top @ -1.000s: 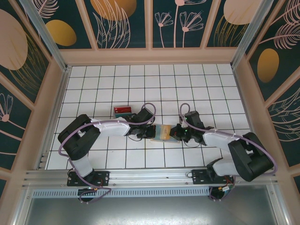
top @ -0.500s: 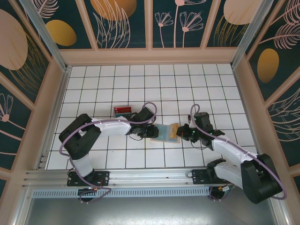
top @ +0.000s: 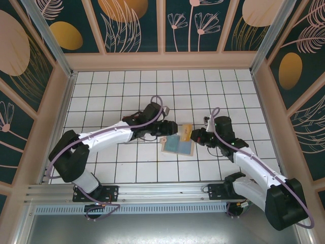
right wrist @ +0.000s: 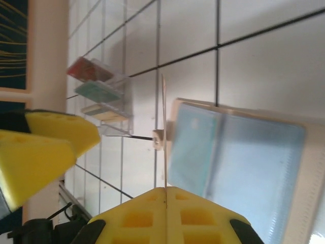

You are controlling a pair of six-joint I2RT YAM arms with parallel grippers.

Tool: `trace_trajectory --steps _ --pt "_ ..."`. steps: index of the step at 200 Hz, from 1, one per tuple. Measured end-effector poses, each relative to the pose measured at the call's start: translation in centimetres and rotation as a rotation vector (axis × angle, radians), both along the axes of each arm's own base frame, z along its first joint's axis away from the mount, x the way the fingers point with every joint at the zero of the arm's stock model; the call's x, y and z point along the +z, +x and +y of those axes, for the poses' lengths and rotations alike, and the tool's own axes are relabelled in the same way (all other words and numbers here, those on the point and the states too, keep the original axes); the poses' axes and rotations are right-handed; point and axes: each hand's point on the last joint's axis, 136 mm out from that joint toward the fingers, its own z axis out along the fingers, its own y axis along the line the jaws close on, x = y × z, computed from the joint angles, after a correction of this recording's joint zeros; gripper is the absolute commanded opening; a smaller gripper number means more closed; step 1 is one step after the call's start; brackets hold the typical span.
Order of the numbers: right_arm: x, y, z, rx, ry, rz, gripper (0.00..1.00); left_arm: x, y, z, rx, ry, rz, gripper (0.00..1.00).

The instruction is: Take the credit cards out of the card holder

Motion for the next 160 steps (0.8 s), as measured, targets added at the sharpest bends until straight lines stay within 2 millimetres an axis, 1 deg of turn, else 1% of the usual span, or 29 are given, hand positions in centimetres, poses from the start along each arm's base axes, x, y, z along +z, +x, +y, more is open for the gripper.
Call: trace_trajectory --steps 22,42,61,73,84,108,116,130,160 --pt "1.5 0.2 0.8 0.03 0.064 -0.034 0.0 1.4 1.1 0.7 0.045 -0.093 0.005 0.47" --pt "3.1 0.3 1.6 0.059 0.129 -0.068 0.0 1.5 1.5 1.3 0.073 -0.145 0.026 0.46" --pt "4.5 0.3 2.1 0.086 0.182 -0.098 0.0 1.5 1.2 1.1 0.071 -0.175 0.051 0.45" --pt "5.3 0.3 2.4 0.1 0.208 -0.116 0.0 1.9 1.1 0.8 0.064 -0.202 0.055 0.42" --pt "5.8 0.3 2.6 0.112 0.229 -0.127 0.0 2.3 1.1 0.5 0.058 -0.225 0.057 0.41" --pt "6.5 0.3 2.9 0.127 0.258 -0.139 0.0 2.9 1.0 0.1 0.05 -0.269 0.062 0.35" --pt "6.6 0.3 3.0 0.129 0.263 -0.137 0.0 3.1 1.0 0.0 0.045 -0.281 0.062 0.34" --pt "6.6 0.4 3.0 0.13 0.268 -0.135 0.0 3.3 0.9 -0.1 0.041 -0.299 0.065 0.29" --pt "6.7 0.4 3.1 0.131 0.271 -0.142 0.0 3.8 0.7 -0.4 0.033 -0.338 0.069 0.22"
